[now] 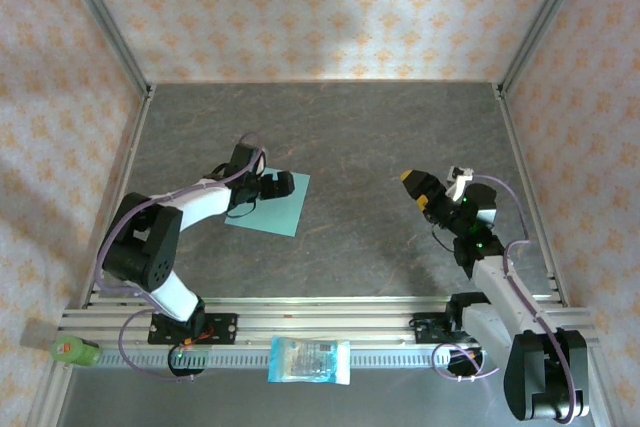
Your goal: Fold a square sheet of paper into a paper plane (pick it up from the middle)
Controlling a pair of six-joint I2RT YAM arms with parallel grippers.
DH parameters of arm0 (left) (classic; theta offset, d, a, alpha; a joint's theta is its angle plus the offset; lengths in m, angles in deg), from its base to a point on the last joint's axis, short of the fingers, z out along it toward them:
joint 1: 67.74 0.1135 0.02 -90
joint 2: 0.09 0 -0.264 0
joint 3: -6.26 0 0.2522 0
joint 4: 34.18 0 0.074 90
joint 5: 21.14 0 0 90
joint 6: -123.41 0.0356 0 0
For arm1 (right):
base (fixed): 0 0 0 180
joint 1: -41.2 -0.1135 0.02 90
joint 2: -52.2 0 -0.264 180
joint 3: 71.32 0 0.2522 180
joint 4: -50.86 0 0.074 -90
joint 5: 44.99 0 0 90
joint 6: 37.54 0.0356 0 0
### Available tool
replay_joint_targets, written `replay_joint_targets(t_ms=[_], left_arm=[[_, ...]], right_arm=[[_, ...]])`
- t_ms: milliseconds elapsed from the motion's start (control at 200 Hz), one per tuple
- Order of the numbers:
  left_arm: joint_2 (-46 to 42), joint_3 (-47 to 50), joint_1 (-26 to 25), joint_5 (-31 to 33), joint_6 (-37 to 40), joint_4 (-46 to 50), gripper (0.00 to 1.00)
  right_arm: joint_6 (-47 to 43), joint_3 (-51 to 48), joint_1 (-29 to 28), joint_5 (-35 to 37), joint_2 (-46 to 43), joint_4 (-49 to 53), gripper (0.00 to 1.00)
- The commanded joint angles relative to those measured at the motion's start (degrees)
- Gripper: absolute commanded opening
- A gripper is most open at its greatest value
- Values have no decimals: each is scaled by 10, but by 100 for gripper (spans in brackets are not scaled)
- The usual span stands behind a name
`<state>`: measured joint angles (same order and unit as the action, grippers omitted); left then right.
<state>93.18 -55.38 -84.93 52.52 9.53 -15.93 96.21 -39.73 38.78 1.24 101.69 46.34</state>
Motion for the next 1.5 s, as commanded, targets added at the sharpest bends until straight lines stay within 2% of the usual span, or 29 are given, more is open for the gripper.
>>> replay_joint_targets(t_ms=[0, 175, 400, 505, 731, 886, 1186, 1351, 1496], left_arm=[[8, -1, 3, -7, 7, 57, 97], [-6, 53, 2, -25, -64, 2, 96], [-10, 137, -30, -20, -263, -177, 95], [19, 120, -69, 0, -308, -212, 94], [87, 15, -144, 61, -341, -164, 93], [86, -30, -159, 91, -303, -115, 93], [98, -182, -158, 126, -86, 130, 95], [137, -254, -159, 132, -30, 217, 95], [177, -304, -161, 153, -25, 262, 95]], right_arm=[[-1, 3, 0, 2, 4, 11, 94], [-2, 5, 0, 23, 24, 19, 93], [-15, 23, 0, 47, 54, 34, 92], [-25, 28, 0, 43, 63, 46, 93], [-56, 39, 0, 33, 75, 92, 93], [-80, 52, 0, 16, 78, 129, 93], [-112, 74, -11, -2, 78, 162, 93], [-120, 102, -39, 57, 87, 206, 93], [-144, 139, -65, 96, 111, 260, 93]])
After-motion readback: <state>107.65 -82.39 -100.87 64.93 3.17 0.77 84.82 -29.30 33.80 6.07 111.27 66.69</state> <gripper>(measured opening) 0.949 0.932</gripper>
